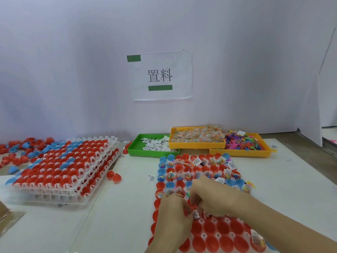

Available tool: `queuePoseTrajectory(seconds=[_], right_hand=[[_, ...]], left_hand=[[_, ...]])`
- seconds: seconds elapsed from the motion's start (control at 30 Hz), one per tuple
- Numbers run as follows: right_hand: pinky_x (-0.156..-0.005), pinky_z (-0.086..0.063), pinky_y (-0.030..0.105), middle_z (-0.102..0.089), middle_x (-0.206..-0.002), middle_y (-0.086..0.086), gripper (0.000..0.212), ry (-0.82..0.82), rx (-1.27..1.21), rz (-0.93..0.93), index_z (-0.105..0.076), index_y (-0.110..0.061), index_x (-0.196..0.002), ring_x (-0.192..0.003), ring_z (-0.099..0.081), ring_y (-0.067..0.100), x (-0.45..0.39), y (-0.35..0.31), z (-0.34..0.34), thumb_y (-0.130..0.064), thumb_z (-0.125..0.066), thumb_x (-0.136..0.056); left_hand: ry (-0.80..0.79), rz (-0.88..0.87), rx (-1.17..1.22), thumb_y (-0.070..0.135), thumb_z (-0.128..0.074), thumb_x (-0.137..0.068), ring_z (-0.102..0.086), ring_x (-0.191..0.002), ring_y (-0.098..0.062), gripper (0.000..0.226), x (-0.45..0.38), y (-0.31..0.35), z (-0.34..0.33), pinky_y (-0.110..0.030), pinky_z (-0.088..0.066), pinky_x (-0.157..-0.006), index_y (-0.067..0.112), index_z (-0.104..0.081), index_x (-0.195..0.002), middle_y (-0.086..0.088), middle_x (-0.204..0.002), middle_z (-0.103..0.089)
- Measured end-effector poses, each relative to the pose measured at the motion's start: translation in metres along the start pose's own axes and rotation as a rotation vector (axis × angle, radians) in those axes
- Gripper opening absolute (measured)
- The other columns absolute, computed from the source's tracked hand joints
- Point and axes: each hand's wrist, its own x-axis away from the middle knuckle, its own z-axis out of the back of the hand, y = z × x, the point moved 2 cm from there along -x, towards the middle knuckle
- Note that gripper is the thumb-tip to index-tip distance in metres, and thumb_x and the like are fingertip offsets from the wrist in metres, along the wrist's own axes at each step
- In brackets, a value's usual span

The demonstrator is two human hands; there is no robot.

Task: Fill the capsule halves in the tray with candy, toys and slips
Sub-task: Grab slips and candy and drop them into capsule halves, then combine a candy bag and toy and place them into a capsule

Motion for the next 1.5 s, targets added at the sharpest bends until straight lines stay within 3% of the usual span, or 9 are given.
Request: queuePoseTrajectory(seconds=[0.13, 0.23, 0.4, 0.57, 0.67, 0.87, 1.17, 1.3, 1.5], right_hand=[[-0.065, -0.059, 0.033, -0.066, -0.080, -0.002, 0.026, -0.022, 0.025, 0.015, -0.074, -0.009, -0.104, -0.072, -0.065, 0.020, 0.002, -0.002, 0.003, 0.002, -0.057, -0.087], [-0.072, -0.062, 0.040, -0.072, -0.095, 0.004, 0.025, -0.004, 0.018, 0.030, -0.075, -0.012, -0.104, -0.079, -0.069, 0.024, 0.003, -0.005, 0.004, -0.001, -0.058, -0.090], [-0.073, -0.063, 0.039, -0.075, -0.097, 0.004, 0.025, -0.018, 0.023, 0.022, -0.078, -0.012, -0.102, -0.078, -0.070, 0.021, 0.002, -0.006, 0.001, 0.001, -0.059, -0.092], [-0.065, -0.060, 0.029, -0.073, -0.080, 0.000, 0.022, -0.017, 0.022, 0.022, -0.078, -0.005, -0.095, -0.059, -0.060, 0.009, 0.003, -0.004, 0.008, 0.001, -0.057, -0.092], [-0.056, -0.055, 0.028, -0.065, -0.063, -0.002, 0.022, -0.015, 0.045, 0.021, -0.074, -0.001, -0.081, -0.051, -0.056, 0.012, 0.002, -0.002, 0.011, 0.002, -0.054, -0.090], [-0.078, -0.061, 0.043, -0.075, -0.096, 0.012, 0.022, 0.042, -0.021, 0.025, -0.075, -0.002, -0.096, -0.081, -0.070, 0.027, -0.004, 0.011, 0.016, -0.011, -0.055, -0.097], [-0.069, -0.046, 0.009, -0.066, -0.098, -0.020, 0.025, 0.410, -0.210, -0.043, -0.070, -0.030, -0.120, -0.084, -0.060, -0.004, -0.017, 0.066, 0.050, -0.026, -0.062, -0.096], [-0.068, -0.043, 0.001, -0.069, -0.102, -0.018, 0.023, 0.572, -0.272, -0.107, -0.071, -0.029, -0.115, -0.088, -0.059, -0.010, -0.026, 0.101, 0.069, -0.019, -0.064, -0.095], [-0.078, -0.040, 0.021, -0.072, -0.099, -0.005, 0.026, 0.806, -0.290, -0.329, -0.076, -0.016, -0.107, -0.086, -0.060, 0.010, -0.039, 0.178, 0.086, -0.004, -0.057, -0.095]], left_hand=[[0.021, -0.001, 0.012, 0.027, -0.075, -0.082, -0.038, -0.117, -0.010, 0.002, 0.001, -0.001, 0.001, -0.017, -0.034, -0.096, 0.026, -0.073, -0.083, 0.015, -0.104, -0.062], [0.005, 0.010, 0.031, 0.032, -0.078, -0.078, -0.037, -0.116, -0.011, 0.015, 0.000, -0.003, 0.003, -0.020, -0.039, -0.097, 0.034, -0.063, -0.080, 0.014, -0.107, -0.057], [0.032, 0.012, 0.059, 0.029, -0.082, -0.072, -0.044, -0.102, -0.004, 0.026, -0.003, -0.006, 0.013, -0.010, -0.035, -0.069, 0.037, -0.058, -0.076, 0.024, -0.090, -0.047], [0.036, 0.027, 0.186, 0.015, -0.081, -0.071, -0.053, -0.087, 0.006, 0.032, -0.012, -0.014, 0.033, 0.001, -0.039, -0.056, 0.039, -0.061, -0.081, 0.013, -0.105, -0.058], [0.094, -0.005, 0.211, 0.016, -0.080, -0.073, -0.057, -0.091, 0.001, 0.024, -0.018, -0.016, 0.044, 0.004, -0.038, -0.058, 0.031, -0.066, -0.086, 0.016, -0.097, -0.059], [0.148, -0.052, 0.213, 0.023, -0.070, -0.082, -0.053, -0.082, 0.015, 0.012, -0.032, -0.015, 0.049, -0.001, -0.039, -0.063, 0.033, -0.067, -0.086, 0.029, -0.082, -0.057], [0.176, -0.126, 0.359, 0.020, -0.063, -0.091, -0.064, -0.066, 0.001, 0.020, -0.080, -0.015, 0.059, -0.007, -0.045, -0.059, 0.026, -0.070, -0.074, 0.011, -0.067, -0.070], [0.173, -0.103, 0.295, 0.019, -0.062, -0.091, -0.063, -0.077, 0.004, 0.012, -0.122, -0.029, 0.062, -0.005, -0.045, -0.064, 0.024, -0.070, -0.084, 0.014, -0.082, -0.070], [0.196, -0.029, 0.066, 0.017, -0.061, -0.093, -0.061, -0.098, -0.012, 0.017, -0.209, -0.064, 0.059, -0.026, -0.047, -0.087, 0.018, -0.069, -0.107, 0.003, -0.110, -0.068]])
